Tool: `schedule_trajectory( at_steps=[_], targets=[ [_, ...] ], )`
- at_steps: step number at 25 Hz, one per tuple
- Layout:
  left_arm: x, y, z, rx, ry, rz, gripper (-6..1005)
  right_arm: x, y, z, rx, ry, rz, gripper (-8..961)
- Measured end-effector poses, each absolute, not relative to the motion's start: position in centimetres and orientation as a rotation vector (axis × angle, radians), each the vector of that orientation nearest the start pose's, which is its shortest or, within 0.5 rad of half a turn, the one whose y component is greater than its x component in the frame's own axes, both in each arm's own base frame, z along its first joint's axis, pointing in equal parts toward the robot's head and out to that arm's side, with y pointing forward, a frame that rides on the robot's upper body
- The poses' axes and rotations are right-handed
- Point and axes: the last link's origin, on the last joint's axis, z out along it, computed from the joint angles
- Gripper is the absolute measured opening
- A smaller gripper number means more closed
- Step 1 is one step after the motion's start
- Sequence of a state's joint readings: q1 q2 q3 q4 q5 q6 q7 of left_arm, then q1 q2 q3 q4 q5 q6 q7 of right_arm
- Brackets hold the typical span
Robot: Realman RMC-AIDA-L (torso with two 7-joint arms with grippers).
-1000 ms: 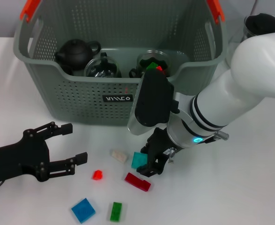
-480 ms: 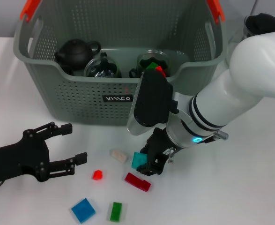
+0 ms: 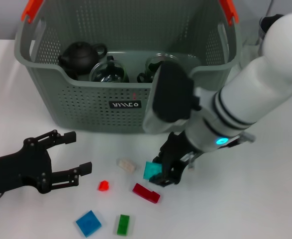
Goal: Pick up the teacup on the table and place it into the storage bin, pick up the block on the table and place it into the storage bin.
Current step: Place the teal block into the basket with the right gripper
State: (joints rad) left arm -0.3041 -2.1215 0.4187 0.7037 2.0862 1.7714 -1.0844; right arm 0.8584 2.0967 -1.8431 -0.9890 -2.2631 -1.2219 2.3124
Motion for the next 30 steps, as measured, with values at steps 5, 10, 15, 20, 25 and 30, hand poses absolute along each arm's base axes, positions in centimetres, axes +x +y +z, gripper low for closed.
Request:
schedule_trajectory(
  at_steps=[5, 10, 15, 20, 25, 30],
  targets=[
    [-32.1, 24.5, 2.0, -2.572, -0.525, -0.787, 877, 9.2, 33.8, -7.7, -3.048, 0.239, -0.460, 430],
    [-32.0, 24.6, 2.0, -2.573, -0.521, -0.786, 878, 4.9, 33.2, -2.3, -3.059, 0.174, -0.331, 429],
    [-31.8, 24.7, 2.1, -2.580, -0.510, -0.794, 878, 0.8, 33.9, 1.7, -2.970, 0.067, -0.186, 429],
    [-31.7, 24.7, 2.2, -2.580, -0.502, -0.807, 878, -0.2, 37.2, 4.1, -2.796, 0.126, -0.099, 429],
    [-31.7, 24.8, 2.3, -2.580, -0.499, -0.811, 878, 0.7, 41.0, 3.9, -2.694, 0.241, -0.102, 430],
    [-31.6, 24.9, 2.3, -2.581, -0.494, -0.813, 877, 2.5, 43.8, 1.8, -2.663, 0.358, -0.166, 460]
  ],
)
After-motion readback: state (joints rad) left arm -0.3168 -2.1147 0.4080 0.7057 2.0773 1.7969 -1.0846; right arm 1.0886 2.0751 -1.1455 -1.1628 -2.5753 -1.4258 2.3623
